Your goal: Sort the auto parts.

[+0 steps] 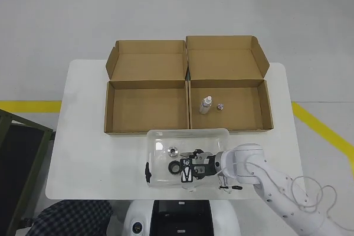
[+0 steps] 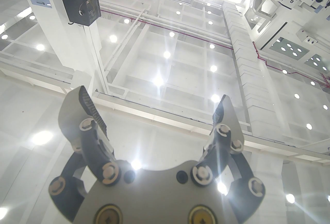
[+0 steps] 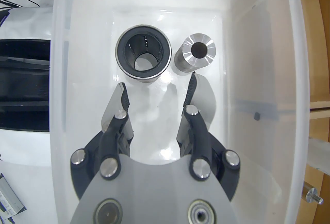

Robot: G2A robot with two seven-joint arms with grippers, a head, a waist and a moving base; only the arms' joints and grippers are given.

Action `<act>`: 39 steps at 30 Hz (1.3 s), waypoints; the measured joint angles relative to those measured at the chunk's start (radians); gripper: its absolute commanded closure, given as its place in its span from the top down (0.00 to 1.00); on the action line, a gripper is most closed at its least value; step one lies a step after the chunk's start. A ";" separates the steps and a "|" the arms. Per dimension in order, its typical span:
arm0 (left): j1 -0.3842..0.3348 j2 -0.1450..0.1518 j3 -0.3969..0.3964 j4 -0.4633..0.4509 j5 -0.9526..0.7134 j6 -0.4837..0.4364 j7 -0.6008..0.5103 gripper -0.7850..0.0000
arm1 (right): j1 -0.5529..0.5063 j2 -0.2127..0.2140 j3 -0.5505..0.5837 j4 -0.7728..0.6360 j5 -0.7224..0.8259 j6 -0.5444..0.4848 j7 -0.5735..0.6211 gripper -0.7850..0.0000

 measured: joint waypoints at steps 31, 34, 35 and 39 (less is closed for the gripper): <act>0.000 0.000 0.000 0.000 0.000 0.000 0.000 1.00 | 0.122 -0.053 -0.148 0.093 0.058 0.005 -0.002 0.58; 0.000 0.000 0.000 0.000 0.000 0.000 0.000 1.00 | 0.130 -0.057 -0.159 0.103 0.060 0.003 -0.002 0.55; 0.000 0.000 0.000 0.000 0.000 0.000 0.000 1.00 | 0.132 -0.059 -0.161 0.106 0.060 0.003 -0.002 0.49; 0.000 0.000 0.000 0.000 0.000 0.000 0.000 1.00 | 0.141 -0.063 -0.168 0.114 0.062 0.003 -0.006 0.31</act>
